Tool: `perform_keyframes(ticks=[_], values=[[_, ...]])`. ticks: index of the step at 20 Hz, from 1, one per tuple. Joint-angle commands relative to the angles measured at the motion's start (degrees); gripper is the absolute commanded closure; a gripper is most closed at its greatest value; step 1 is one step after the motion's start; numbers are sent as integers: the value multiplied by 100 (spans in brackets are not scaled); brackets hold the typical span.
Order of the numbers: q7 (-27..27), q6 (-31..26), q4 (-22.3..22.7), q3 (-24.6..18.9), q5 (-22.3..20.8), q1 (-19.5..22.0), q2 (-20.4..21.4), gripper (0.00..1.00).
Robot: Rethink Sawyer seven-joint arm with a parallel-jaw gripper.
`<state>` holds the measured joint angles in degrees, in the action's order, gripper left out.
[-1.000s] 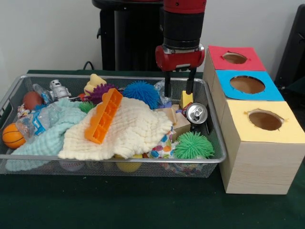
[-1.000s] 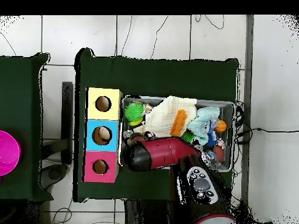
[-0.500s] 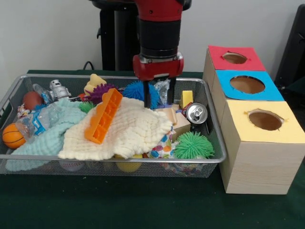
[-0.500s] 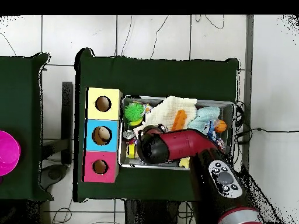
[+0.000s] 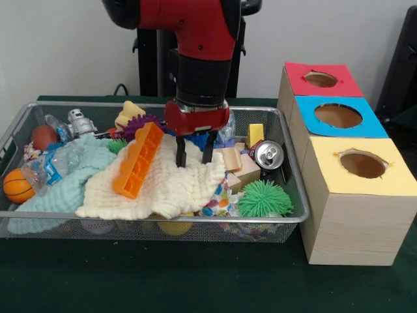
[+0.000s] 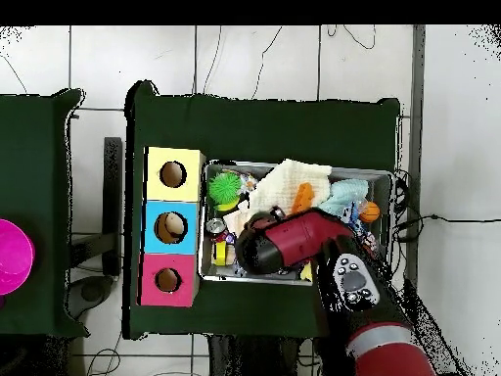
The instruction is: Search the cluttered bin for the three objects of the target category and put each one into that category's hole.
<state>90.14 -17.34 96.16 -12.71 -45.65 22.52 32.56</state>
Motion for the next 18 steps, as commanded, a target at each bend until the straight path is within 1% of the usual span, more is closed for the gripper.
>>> perform_keyframes(ticks=[1, 4, 6, 9, 14, 16, 17, 18], values=[[320, 731, -860, 700, -1150, -395, -830, 0], [585, 1198, -899, 911, -1202, -464, -1070, 0], [744, 1464, -885, 1110, -1123, -588, -1122, 0], [827, 1528, -891, 1337, -960, -769, -1187, 0], [642, 1528, -888, 1445, -772, -837, -1196, 0], [642, 1564, -915, 1527, -721, -951, -1235, 0], [614, 1584, -936, 1541, -673, -1004, -1258, 100], [534, 1479, -903, 1454, -672, -946, -1225, 100]])
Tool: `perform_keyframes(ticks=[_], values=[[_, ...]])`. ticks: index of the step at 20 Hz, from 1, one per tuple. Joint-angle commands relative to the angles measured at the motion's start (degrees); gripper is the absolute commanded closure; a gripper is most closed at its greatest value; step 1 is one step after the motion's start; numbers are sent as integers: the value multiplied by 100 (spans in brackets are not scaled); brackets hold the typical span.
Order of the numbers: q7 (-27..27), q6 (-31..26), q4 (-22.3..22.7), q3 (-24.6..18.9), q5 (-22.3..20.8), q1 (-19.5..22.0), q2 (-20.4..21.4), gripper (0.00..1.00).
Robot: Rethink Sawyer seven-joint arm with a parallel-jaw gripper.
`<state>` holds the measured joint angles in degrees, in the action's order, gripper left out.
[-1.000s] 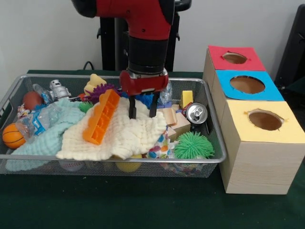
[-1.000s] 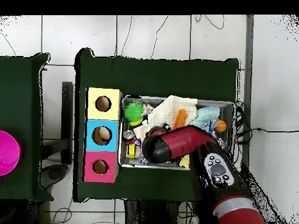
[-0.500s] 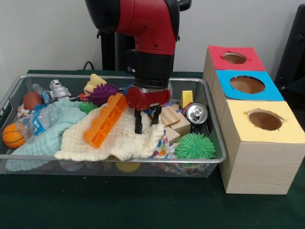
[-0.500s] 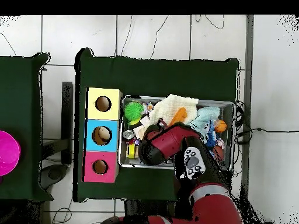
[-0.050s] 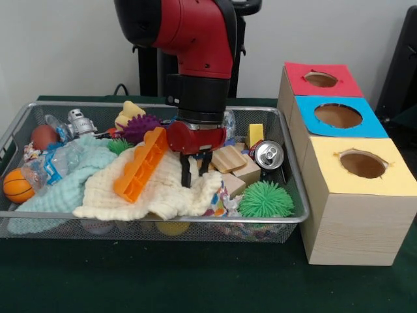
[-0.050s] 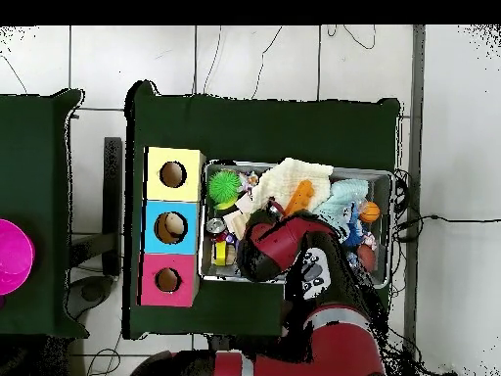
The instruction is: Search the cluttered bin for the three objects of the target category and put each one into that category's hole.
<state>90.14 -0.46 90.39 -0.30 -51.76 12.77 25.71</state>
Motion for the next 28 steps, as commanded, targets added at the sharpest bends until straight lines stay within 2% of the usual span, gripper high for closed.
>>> perform_keyframes(ticks=[1, 7, 11, 15, 20, 28], values=[[454, -313, -294, 126, -60, 87, -506, 100], [34, -1072, -184, -129, 91, 201, -291, 100], [-157, -1182, -32, -438, 170, 437, -229, 100], [-740, -1961, 240, -678, 433, 594, 310, 100], [-1452, -2523, 478, -1145, 553, 1068, 844, 100], [-1892, -3252, 933, -1560, 562, 1482, 1397, 100]])
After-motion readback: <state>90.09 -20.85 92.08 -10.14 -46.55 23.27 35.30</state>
